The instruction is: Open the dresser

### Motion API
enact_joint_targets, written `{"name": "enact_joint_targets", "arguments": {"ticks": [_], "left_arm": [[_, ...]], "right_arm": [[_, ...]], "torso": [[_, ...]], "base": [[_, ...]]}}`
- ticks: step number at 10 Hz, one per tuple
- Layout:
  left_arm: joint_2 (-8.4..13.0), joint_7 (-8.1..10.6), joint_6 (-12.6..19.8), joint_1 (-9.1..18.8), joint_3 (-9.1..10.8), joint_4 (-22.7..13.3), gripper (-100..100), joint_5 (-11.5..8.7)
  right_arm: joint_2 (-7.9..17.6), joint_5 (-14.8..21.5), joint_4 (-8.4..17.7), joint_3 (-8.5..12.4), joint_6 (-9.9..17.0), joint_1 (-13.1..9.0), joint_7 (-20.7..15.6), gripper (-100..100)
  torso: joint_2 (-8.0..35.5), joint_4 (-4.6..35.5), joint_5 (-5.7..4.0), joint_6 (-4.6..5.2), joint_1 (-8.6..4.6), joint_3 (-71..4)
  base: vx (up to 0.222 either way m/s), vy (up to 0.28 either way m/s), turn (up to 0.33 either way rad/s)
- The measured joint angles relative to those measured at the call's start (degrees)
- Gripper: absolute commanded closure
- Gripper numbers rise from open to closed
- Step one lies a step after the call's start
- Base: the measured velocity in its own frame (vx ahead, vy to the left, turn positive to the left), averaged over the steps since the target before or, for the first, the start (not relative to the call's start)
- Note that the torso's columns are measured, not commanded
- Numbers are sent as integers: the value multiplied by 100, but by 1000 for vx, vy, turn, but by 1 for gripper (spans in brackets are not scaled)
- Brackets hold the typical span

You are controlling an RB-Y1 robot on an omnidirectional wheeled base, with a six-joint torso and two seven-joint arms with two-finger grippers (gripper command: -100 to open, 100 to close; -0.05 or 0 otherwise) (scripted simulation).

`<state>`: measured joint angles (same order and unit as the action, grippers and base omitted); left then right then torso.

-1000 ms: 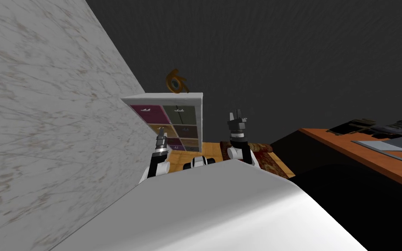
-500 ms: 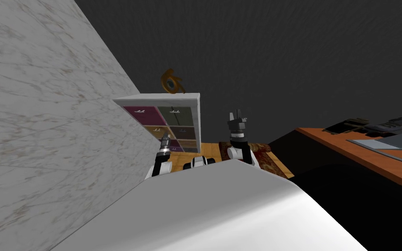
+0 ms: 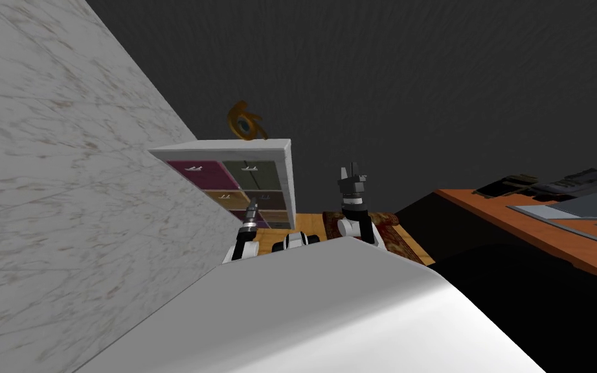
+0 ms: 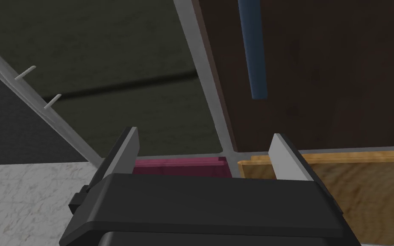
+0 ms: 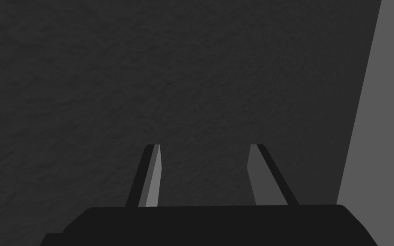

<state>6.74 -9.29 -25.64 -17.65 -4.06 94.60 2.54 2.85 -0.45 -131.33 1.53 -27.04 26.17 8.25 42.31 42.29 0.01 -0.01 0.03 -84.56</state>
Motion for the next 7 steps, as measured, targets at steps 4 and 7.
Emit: {"name": "enact_joint_targets", "arguments": {"ticks": [4,7], "left_arm": [[-82,9,29,210,-51,-551,-100,60],[-282,-12,79,257,-106,-767,-100,108]], "right_arm": [[0,0,0,0,0,0,0,0],[0,0,0,0,0,0,0,0]], "torso": [[-3,-1,-1,0,-2,-2],[2,1,-1,1,-4,1]], "base": [[33,-51,-34],[18,-38,-19]]}}
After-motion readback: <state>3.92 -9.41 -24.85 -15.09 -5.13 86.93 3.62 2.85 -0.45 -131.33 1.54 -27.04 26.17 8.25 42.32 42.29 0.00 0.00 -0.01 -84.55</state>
